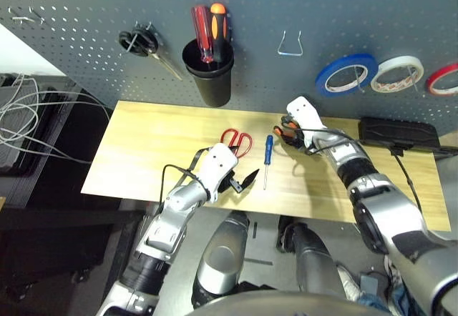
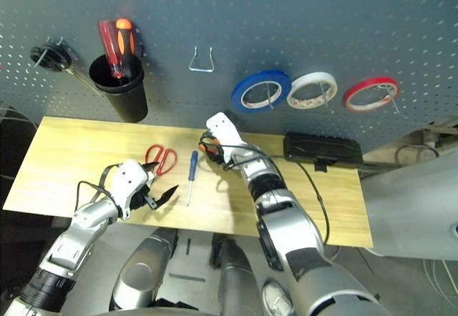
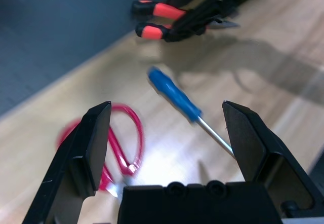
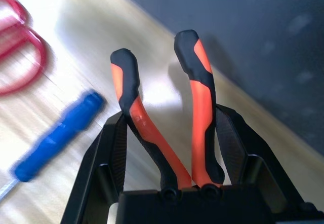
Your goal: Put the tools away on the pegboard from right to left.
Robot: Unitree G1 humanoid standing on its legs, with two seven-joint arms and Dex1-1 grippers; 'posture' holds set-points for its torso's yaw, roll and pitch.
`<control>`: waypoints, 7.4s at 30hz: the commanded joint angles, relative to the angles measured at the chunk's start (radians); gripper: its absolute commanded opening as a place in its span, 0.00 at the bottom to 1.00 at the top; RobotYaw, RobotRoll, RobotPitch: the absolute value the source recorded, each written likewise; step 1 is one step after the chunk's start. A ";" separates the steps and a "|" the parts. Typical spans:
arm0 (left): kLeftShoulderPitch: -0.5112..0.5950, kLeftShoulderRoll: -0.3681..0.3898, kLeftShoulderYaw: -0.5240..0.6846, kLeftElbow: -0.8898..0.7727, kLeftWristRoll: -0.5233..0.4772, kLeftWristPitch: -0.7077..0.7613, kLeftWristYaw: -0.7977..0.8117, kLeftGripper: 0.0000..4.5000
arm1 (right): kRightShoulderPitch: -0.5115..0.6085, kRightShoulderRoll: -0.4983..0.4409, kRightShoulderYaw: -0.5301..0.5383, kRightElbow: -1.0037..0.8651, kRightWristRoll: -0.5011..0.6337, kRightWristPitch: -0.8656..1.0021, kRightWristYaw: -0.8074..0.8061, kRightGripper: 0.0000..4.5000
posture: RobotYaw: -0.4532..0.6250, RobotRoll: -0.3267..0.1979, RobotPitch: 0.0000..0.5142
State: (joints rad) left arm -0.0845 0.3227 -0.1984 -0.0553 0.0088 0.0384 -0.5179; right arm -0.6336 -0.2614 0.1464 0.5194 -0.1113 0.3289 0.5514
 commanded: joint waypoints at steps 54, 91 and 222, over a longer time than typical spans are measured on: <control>-0.138 0.009 0.064 0.057 -0.065 -0.214 -0.019 1.00 | -0.405 0.302 -0.157 -0.357 0.400 -0.158 -0.108 0.65 | 0.67 0.62 0.39; -0.122 -0.001 0.035 0.037 -0.060 -0.187 -0.032 1.00 | -0.273 0.288 -0.144 -0.113 0.303 -0.467 -0.110 1.00 | 0.66 0.62 0.48; -0.432 0.100 0.441 -0.106 -0.376 0.191 0.112 0.13 | 0.033 -0.072 0.042 -0.377 0.306 0.167 0.241 1.00 | 0.60 0.62 0.42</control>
State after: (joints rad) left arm -0.5337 0.4142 0.2609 -0.1693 -0.3823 0.2276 -0.3929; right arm -0.6031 -0.3336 0.1924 0.1317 0.1965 0.5032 0.7936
